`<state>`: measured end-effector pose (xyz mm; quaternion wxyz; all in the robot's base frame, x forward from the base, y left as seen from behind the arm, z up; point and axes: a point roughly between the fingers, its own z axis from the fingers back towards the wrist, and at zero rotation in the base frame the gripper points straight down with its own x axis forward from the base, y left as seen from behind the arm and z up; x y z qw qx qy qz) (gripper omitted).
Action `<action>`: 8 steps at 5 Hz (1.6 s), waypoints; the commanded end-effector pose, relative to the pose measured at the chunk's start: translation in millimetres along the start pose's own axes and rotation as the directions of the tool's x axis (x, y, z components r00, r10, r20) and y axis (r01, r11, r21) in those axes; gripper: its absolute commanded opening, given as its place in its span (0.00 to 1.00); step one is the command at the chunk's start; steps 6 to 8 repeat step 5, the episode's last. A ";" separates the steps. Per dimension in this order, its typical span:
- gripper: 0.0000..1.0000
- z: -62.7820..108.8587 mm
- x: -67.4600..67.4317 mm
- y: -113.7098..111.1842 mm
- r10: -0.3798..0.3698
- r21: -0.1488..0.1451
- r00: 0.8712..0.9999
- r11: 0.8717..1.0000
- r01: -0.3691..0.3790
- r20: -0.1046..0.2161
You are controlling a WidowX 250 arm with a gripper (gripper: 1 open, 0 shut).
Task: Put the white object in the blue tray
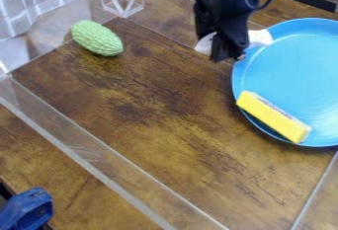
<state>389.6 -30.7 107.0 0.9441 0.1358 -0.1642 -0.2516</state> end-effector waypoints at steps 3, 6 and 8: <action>0.00 31.6 24.0 -4.3 0.073 0.033 0.997 0.997 -0.072 -0.020; 0.00 34.5 21.0 14.2 0.113 0.058 0.992 0.992 -0.109 -0.064; 0.00 34.5 21.0 14.2 0.113 0.058 0.992 0.992 -0.109 -0.064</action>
